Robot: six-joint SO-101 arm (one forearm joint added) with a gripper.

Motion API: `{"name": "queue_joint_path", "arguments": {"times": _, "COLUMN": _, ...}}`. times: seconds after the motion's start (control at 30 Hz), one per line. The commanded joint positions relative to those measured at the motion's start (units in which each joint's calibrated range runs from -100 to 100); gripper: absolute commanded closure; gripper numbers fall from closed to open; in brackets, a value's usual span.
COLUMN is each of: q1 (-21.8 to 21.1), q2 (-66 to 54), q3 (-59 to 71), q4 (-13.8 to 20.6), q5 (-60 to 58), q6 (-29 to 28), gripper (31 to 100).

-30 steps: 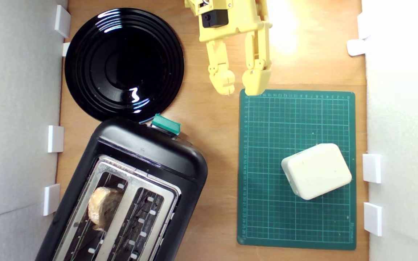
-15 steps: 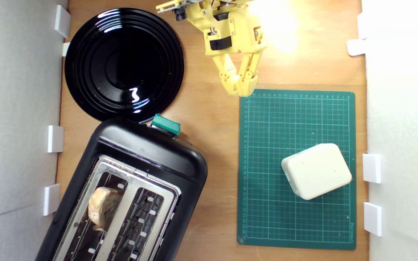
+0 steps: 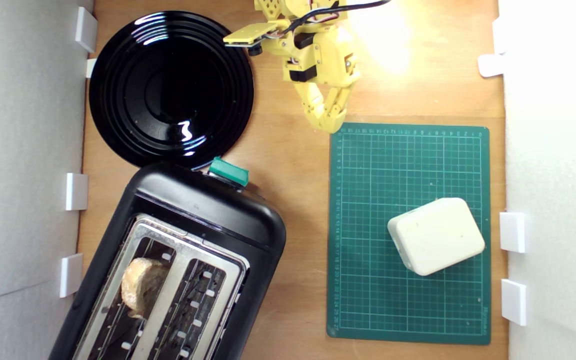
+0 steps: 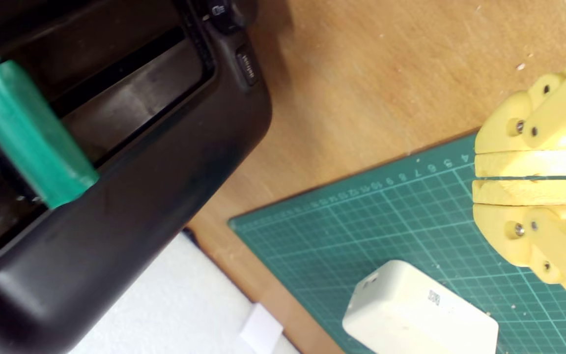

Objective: Pick bread and place in toaster

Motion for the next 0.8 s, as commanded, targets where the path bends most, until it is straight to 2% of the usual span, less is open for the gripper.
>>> {"name": "queue_joint_path", "arguments": {"times": 0.0, "q1": -0.73, "q2": -0.76, "q3": 0.21, "q4": -0.03, "q5": 3.81, "q6": -0.22, "gripper": 89.4}}
{"name": "queue_joint_path", "arguments": {"times": 0.2, "q1": -0.24, "q2": -0.76, "q3": 0.21, "q4": -0.03, "q5": 9.79, "q6": -0.33, "gripper": 89.4}}
{"name": "queue_joint_path", "arguments": {"times": 0.77, "q1": -0.40, "q2": -0.43, "q3": 0.12, "q4": 0.60, "q5": 10.21, "q6": -0.28, "gripper": 89.1}}
